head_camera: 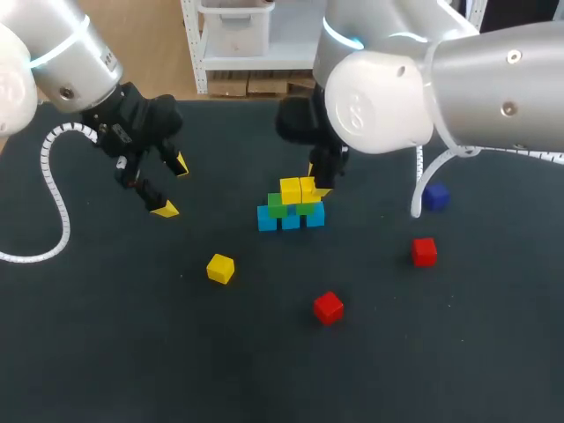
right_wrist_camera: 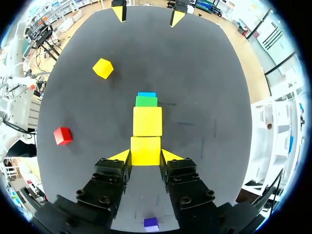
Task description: Place the blue cubes, place green cubes on the blue cubes, place the yellow cubes on the green cubes, then place the red cubes on the yellow cubes, and place purple cube on the red cubes.
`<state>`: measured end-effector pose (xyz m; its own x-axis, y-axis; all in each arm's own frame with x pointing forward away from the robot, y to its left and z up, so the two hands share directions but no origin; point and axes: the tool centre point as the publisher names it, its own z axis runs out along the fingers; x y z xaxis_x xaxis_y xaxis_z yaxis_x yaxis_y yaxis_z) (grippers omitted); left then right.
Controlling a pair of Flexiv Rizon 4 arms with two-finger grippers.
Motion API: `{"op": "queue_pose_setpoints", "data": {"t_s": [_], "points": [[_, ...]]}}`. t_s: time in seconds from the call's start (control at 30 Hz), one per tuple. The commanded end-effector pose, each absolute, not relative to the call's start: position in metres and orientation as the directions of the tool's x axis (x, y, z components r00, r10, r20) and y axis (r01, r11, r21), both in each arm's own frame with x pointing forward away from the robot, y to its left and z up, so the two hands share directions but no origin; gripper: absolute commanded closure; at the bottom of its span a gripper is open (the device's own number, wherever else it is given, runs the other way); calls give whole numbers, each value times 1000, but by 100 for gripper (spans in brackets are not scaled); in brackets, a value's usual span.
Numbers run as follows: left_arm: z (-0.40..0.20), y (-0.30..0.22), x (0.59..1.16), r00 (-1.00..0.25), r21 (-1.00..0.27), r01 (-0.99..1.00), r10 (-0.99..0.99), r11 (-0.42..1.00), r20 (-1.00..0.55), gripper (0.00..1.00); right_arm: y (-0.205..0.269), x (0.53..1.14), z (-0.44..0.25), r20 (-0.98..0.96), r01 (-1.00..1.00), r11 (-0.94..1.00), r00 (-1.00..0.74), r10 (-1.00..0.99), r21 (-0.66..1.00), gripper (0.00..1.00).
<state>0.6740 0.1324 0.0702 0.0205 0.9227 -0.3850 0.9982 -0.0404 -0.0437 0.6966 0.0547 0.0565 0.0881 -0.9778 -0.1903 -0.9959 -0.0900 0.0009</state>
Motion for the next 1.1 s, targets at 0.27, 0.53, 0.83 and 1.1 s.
{"op": "queue_pose_setpoints", "data": {"t_s": [0.27,0.53,0.83,1.1], "points": [[70,133,674,22,-41,998,922,-41,-386,0,55,697,56,-196,-996,-92,89,-977,4,100],[70,133,674,22,-41,998,922,-41,-386,0,56,698,55,-196,-996,-90,86,-977,9,69],[70,133,674,22,-41,998,922,-41,-386,0,56,698,55,-198,-996,-89,85,-977,10,52],[70,133,674,22,-41,998,922,-41,-386,0,54,698,55,-196,-996,-85,81,-977,12,0]]}}
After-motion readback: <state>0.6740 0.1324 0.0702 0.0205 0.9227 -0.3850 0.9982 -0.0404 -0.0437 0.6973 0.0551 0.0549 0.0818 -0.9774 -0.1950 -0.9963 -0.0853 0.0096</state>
